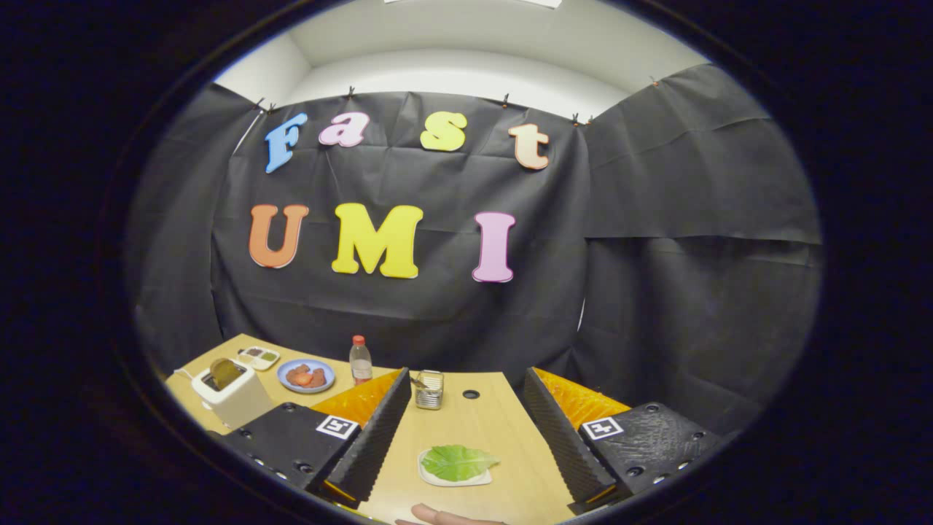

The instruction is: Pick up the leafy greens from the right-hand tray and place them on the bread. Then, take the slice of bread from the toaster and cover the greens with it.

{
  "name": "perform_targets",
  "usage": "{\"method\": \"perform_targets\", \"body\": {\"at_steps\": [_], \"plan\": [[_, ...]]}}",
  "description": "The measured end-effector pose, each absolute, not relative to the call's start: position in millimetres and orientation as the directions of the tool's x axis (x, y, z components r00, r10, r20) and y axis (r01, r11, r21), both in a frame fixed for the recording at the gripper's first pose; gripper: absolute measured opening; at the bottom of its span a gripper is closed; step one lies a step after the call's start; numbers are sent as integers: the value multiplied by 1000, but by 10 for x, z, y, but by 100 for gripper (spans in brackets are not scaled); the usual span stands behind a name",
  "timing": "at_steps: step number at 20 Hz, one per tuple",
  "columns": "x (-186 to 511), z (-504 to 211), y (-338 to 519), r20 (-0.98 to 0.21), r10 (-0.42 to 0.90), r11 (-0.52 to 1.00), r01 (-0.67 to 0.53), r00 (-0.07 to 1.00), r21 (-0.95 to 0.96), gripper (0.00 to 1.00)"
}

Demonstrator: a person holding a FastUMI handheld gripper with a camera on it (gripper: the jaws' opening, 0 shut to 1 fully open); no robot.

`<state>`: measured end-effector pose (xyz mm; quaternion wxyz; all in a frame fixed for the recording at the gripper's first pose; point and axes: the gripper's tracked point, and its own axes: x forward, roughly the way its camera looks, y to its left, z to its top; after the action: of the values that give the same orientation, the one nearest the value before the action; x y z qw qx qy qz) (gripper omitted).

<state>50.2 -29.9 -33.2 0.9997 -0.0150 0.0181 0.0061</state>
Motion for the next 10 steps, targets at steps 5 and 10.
{"method": "perform_targets", "body": {"at_steps": [5,10], "plan": [[974,-696,-387,-108,48,999,-49,993,-6,95],[1524,-1542,-598,-269,35,999,-33,962,14,95]]}}
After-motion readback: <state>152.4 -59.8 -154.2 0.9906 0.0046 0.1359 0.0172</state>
